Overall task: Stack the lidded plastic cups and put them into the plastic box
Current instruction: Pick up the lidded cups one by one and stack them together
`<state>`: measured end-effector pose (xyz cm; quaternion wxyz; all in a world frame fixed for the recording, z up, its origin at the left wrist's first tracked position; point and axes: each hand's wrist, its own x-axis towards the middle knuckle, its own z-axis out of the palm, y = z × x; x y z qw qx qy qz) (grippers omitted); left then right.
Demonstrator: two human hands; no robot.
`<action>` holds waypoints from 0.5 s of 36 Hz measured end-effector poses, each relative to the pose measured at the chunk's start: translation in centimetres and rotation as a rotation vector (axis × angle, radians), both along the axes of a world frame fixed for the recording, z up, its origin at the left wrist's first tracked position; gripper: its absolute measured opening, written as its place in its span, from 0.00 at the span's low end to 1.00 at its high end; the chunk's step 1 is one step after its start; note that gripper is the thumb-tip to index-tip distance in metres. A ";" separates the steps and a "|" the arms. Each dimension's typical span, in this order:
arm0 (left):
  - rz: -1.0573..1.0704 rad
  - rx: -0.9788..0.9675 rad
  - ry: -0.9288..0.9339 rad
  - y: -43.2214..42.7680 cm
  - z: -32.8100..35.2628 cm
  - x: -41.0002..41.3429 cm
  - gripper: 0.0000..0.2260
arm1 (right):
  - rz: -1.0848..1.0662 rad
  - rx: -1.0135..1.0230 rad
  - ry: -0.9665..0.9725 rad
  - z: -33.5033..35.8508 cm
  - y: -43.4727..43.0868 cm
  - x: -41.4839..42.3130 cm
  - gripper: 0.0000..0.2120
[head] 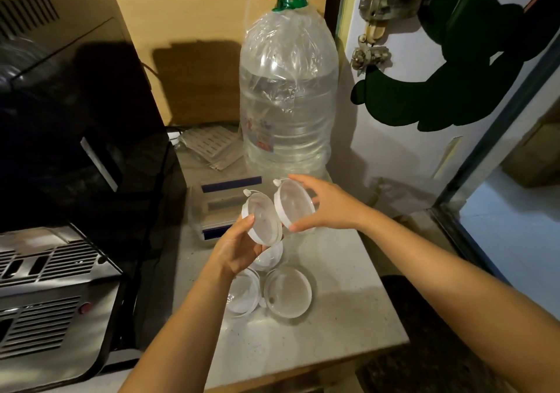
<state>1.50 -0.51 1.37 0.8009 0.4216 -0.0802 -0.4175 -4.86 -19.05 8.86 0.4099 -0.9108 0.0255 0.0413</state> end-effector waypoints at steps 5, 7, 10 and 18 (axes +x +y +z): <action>0.013 -0.035 -0.020 0.2 0.3 0.0 0.44 | 0.057 -0.006 -0.008 0.5 2.0 1.0 0.46; 0.012 -0.041 -0.032 0.3 0.5 0.0 0.44 | 0.069 -0.004 -0.010 0.5 2.5 1.3 0.46; 0.015 -0.044 -0.050 0.4 0.8 0.0 0.44 | 0.084 -0.004 -0.010 0.4 3.3 1.8 0.45; 0.039 -0.076 -0.071 0.5 1.7 -0.1 0.43 | 0.152 -0.054 -0.009 0.3 4.6 3.0 0.47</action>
